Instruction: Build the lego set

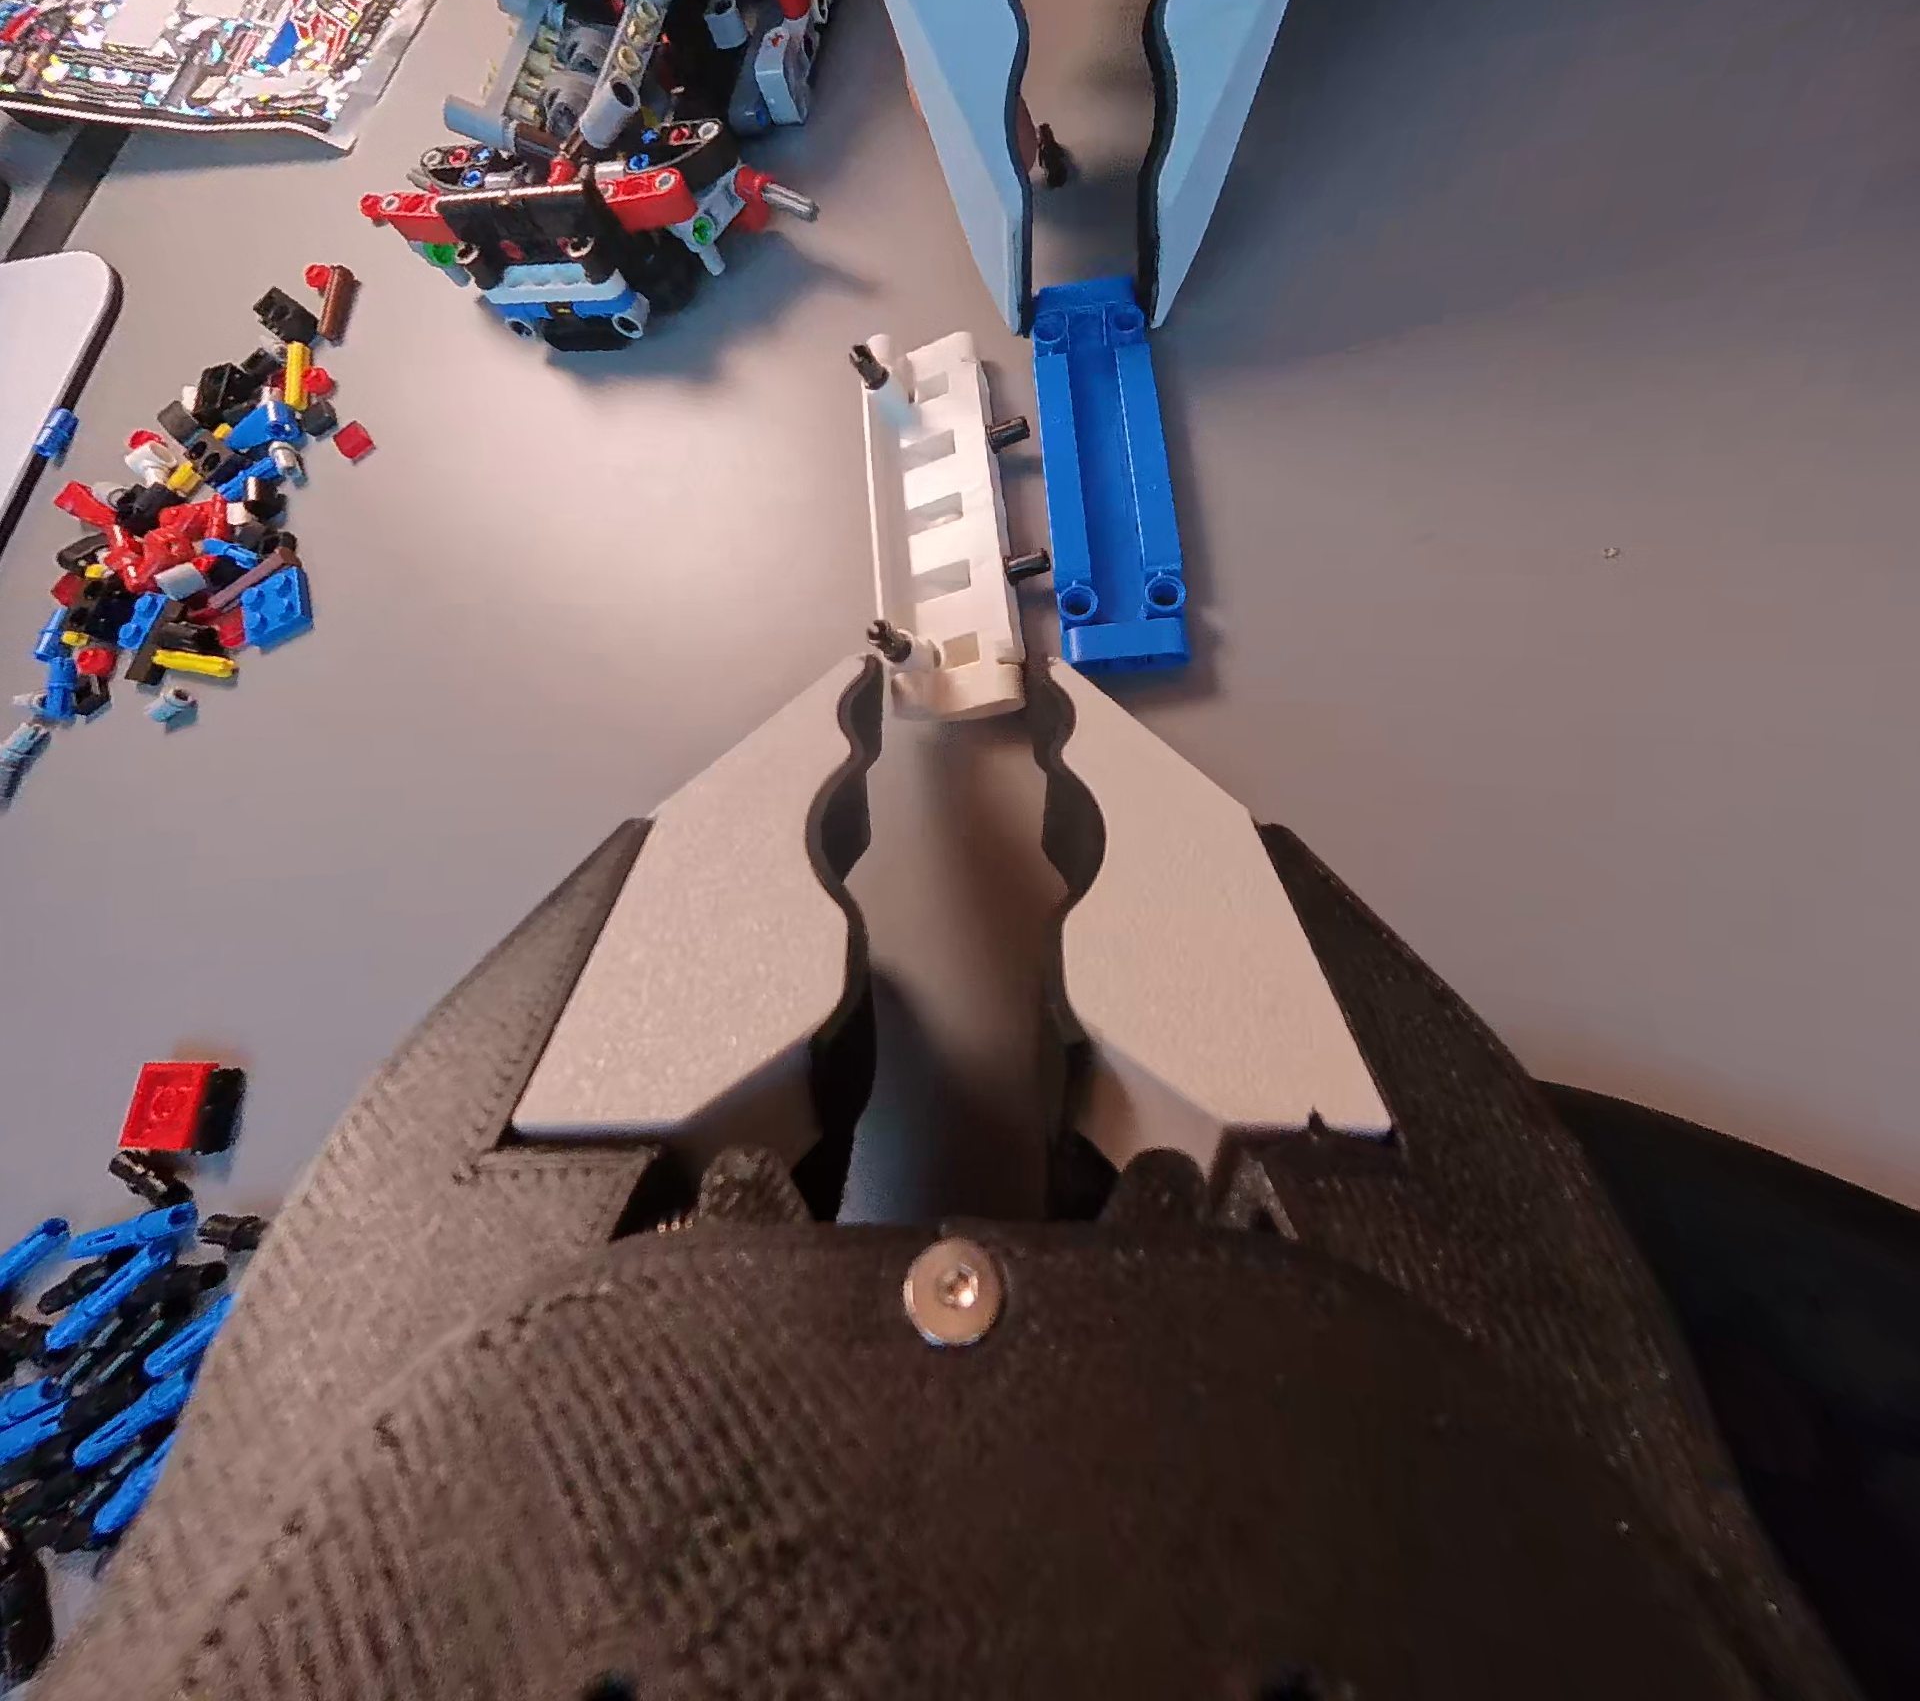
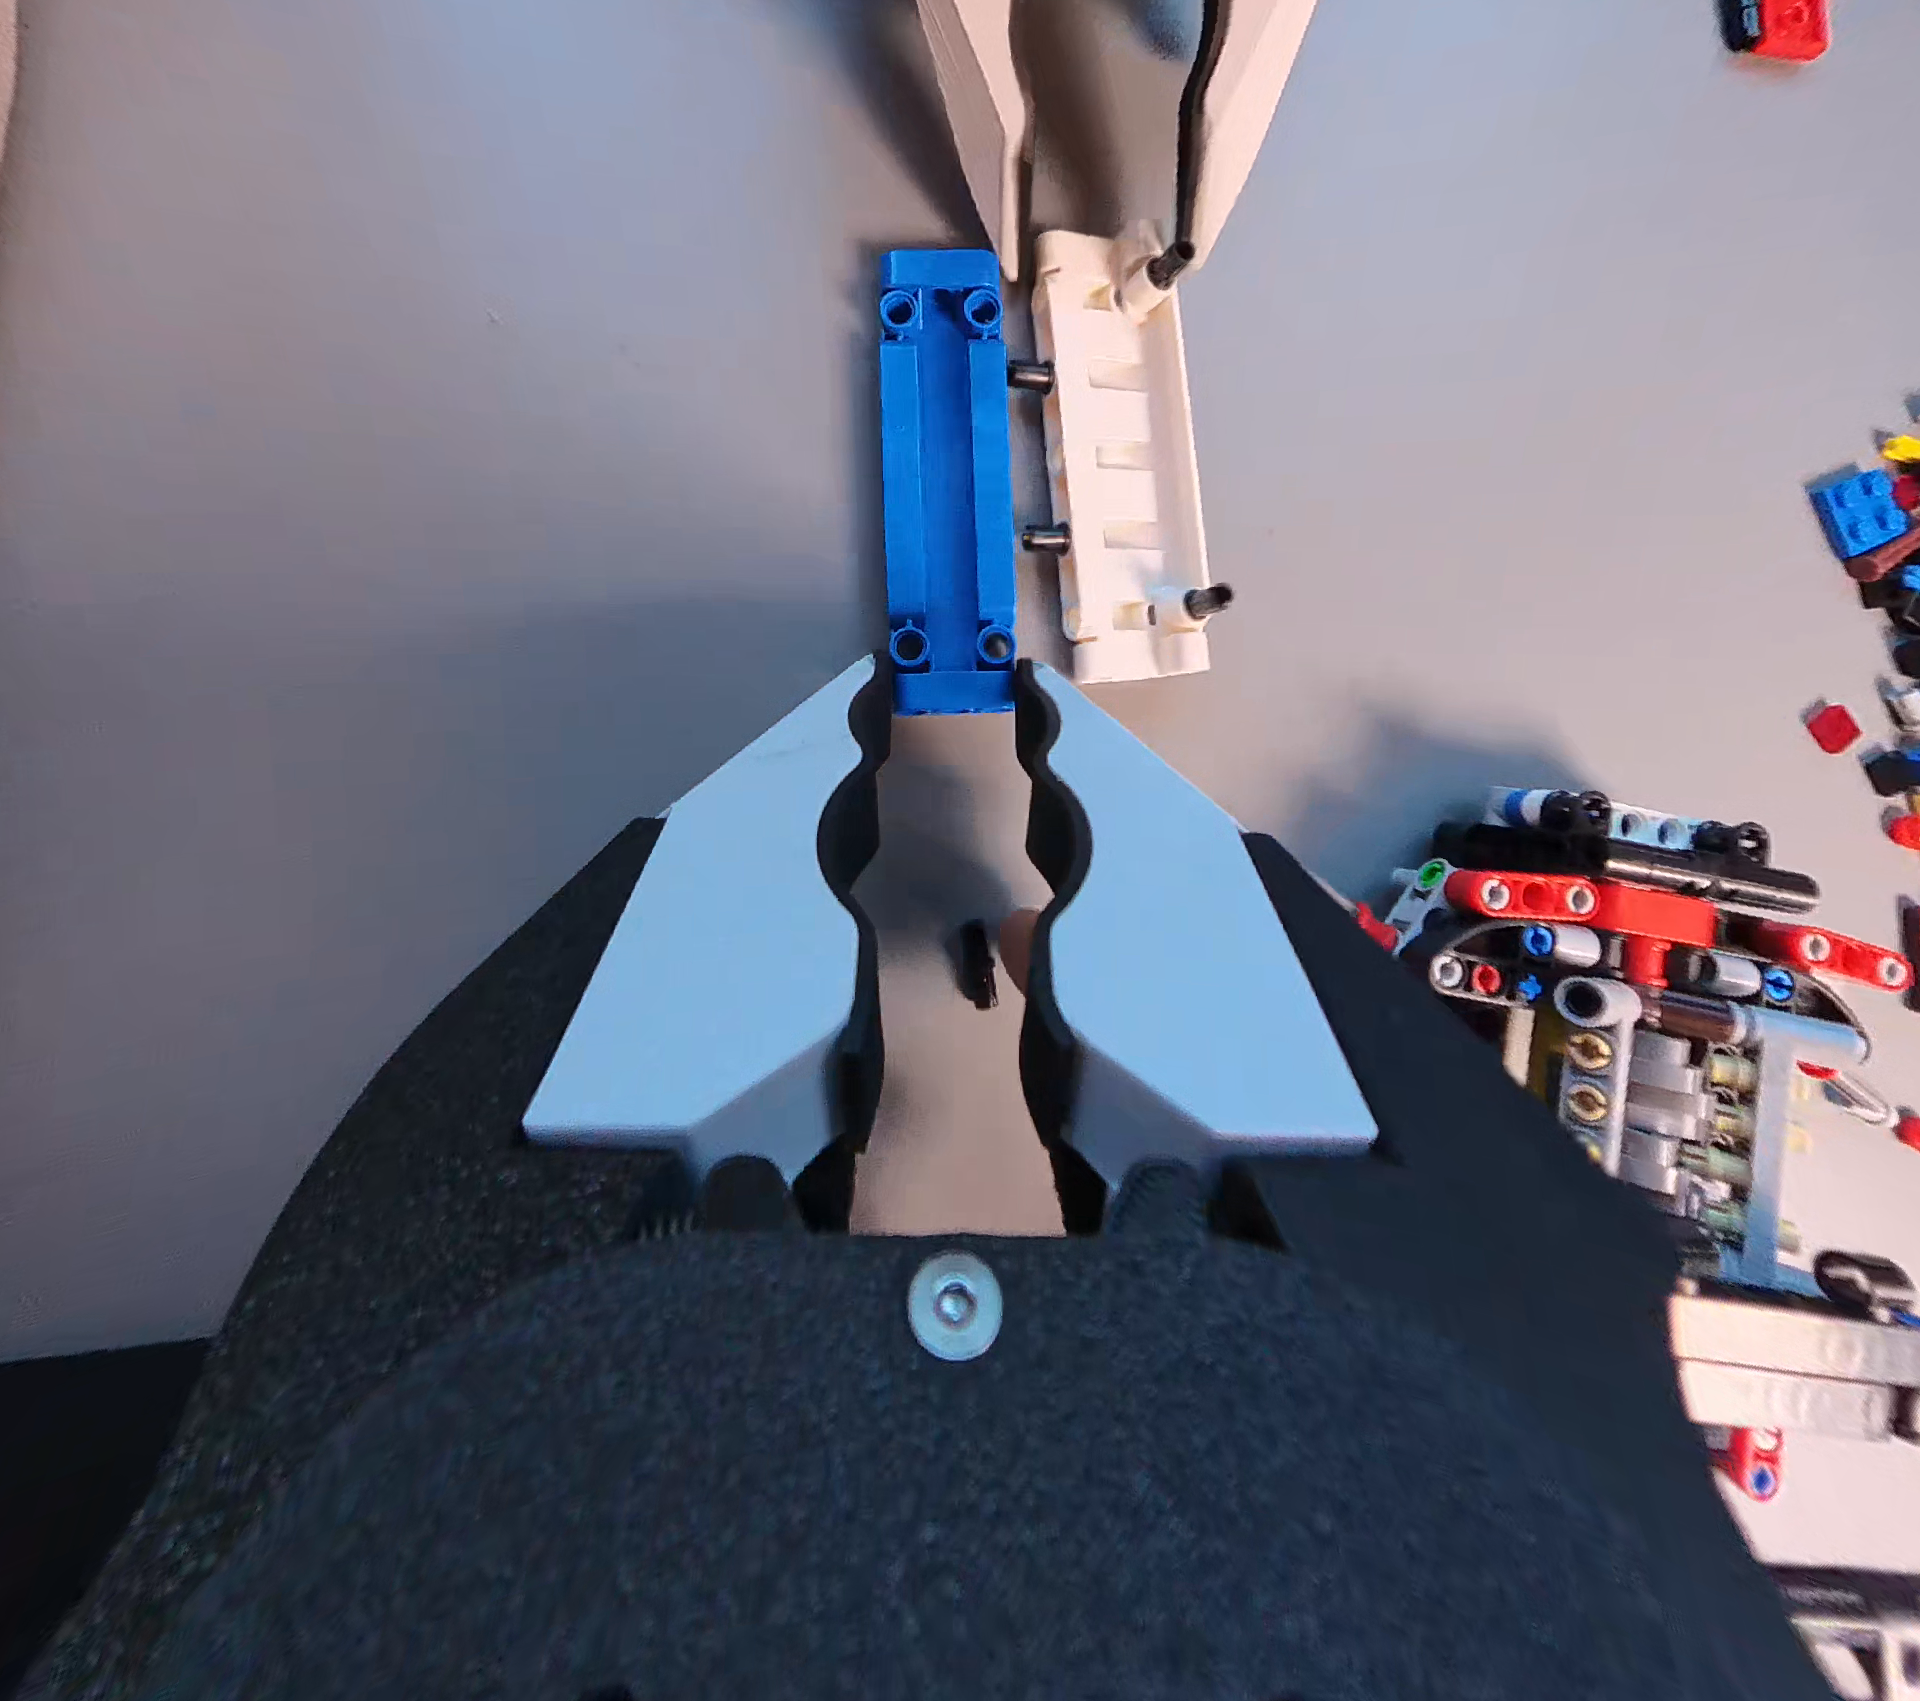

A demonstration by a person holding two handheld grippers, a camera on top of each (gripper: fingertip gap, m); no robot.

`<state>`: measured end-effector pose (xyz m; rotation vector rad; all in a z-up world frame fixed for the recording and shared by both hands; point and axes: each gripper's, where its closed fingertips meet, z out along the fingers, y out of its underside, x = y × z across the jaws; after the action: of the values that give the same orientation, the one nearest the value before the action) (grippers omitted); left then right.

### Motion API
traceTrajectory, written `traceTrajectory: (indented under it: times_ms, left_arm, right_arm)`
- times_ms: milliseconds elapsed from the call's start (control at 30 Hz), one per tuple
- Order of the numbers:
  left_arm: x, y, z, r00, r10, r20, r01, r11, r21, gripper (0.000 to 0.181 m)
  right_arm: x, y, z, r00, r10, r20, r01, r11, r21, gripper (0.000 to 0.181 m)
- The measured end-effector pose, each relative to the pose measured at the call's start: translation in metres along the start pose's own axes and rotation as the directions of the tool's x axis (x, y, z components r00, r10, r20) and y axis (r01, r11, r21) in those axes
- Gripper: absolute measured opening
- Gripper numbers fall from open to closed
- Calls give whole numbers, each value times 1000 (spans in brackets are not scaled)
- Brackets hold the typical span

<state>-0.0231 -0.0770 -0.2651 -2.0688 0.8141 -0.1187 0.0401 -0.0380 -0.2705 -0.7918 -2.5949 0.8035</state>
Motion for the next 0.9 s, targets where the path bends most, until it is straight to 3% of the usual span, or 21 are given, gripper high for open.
traceTrajectory:
  times_ms: [33,233,333,900]
  left_arm:
    - [-1,-1,-2,1000,-15,-7,15,1000,9,30]
    - [2,3,-12,971,-192,-140,196,980,15,58]
    - [7,8,-6,974,-177,-144,174,984,-37,68]
    - [13,1,2,974,-156,-167,152,988,-36,70]
  right_arm:
    - [0,-1,0,1000,6,4,-6,1000,8,21]
    - [1,-1,0,1000,2,0,-2,1000,24,21]
    - [1,-3,-2,1000,5,9,-5,999,53,21]
    - [4,-19,-14,987,85,135,-109,976,186,21]
